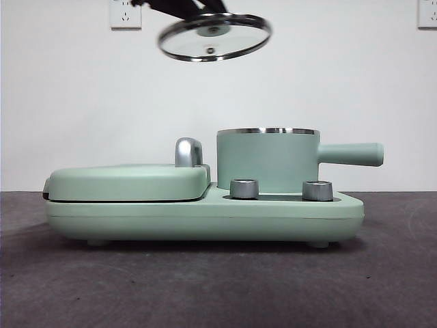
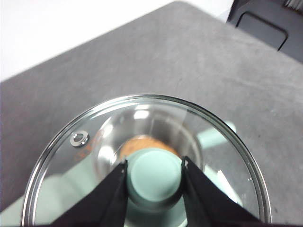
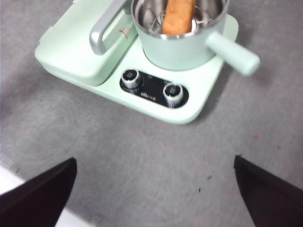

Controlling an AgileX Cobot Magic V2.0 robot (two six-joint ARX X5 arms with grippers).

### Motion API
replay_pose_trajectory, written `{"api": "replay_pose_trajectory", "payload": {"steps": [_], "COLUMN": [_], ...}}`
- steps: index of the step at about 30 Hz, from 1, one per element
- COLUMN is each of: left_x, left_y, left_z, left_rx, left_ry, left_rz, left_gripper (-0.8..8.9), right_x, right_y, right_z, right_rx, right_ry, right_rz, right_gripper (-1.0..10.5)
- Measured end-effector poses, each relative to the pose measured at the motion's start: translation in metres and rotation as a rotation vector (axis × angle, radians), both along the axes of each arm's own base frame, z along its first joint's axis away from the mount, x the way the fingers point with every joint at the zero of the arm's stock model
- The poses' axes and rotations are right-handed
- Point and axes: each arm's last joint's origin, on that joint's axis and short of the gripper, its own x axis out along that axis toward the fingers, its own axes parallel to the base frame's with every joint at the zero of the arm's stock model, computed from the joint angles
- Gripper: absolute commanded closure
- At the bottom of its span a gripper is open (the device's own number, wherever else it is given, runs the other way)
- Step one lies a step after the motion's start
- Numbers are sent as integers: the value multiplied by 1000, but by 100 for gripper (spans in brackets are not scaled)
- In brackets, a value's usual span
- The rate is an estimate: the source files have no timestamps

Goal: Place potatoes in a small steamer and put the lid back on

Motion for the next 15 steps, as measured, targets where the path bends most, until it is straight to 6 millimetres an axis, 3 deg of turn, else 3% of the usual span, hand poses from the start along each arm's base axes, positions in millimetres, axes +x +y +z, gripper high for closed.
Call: {"api": "replay_pose_trajectory", "payload": {"steps": [3, 7, 11, 15], "left_x": [5, 17, 32, 48], "left_y": [-13, -31, -45, -57], "left_z": [-7, -31, -54, -61], "left_rx": [-3, 39, 75, 93], "left_ry": [-14, 33, 86, 90], "left_rz": [-6, 5, 1, 17], "left_gripper": [798, 798, 798, 798], "right_x": [-15, -25, -30, -30], "right_y": [-6, -11, -13, -13], "right_z": [-9, -19, -19, -19], "right_rx": [42, 79, 97, 99], "right_ry": [-15, -10, -22, -18], "right_rz": [-25, -51, -58, -61], "right_gripper": [420, 420, 420, 420]}}
